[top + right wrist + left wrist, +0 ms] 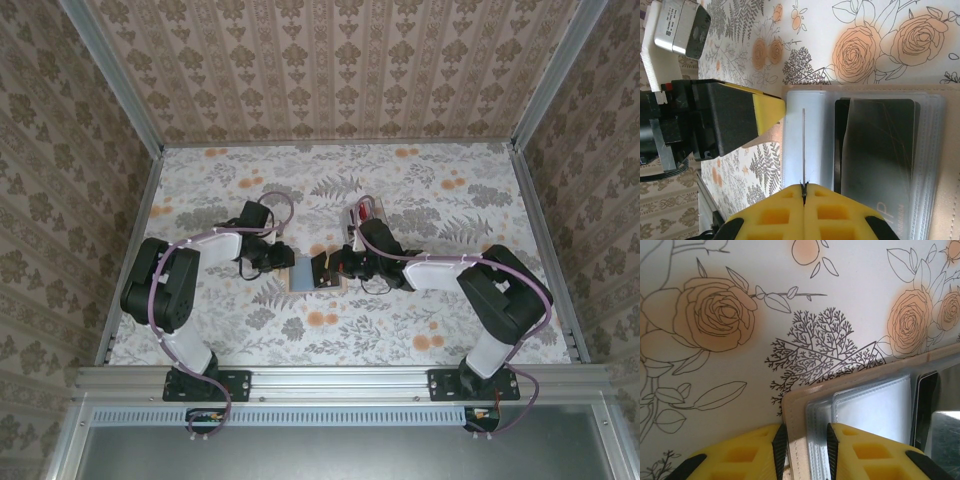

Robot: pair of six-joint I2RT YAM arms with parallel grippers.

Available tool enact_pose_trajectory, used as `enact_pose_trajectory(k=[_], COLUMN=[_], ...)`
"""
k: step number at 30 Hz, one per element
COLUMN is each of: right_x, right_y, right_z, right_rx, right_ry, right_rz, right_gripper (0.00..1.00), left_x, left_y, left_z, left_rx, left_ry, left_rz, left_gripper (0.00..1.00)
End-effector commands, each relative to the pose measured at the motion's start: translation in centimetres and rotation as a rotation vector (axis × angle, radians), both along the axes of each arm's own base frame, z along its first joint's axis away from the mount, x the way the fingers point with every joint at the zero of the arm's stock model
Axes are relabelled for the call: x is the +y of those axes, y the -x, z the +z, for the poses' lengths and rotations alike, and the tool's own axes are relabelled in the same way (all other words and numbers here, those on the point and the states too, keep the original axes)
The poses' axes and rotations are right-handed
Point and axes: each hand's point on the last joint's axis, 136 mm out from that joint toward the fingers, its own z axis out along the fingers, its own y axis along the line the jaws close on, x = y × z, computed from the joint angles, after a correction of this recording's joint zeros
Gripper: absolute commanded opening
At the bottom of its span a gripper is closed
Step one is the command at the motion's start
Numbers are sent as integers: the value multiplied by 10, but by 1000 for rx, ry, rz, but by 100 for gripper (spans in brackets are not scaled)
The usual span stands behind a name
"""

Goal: Put the credit cards into the card holder

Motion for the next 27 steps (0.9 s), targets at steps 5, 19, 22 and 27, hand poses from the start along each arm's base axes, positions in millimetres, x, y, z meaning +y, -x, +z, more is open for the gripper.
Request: enact_pose_trajectory(k=[5, 19, 22, 27], right_x=[-10, 1, 3, 8], right_y=[4, 4, 4, 3], right_z=[-13, -20, -21, -16], right_rx=[16, 41, 45, 41], right_ry=[70, 26, 16, -11], right_rz=[-18, 20, 26, 33], right_gripper=[0, 0, 0, 0], left_x=[0, -1, -2, -2], left_y=[20, 21, 21, 22], left_z=[-13, -15, -14, -16], left_rx=[72, 77, 77, 80], left_ry=[-6, -4, -4, -7], left_rz=[-11, -10, -12, -11], left_gripper=[27, 27, 27, 27])
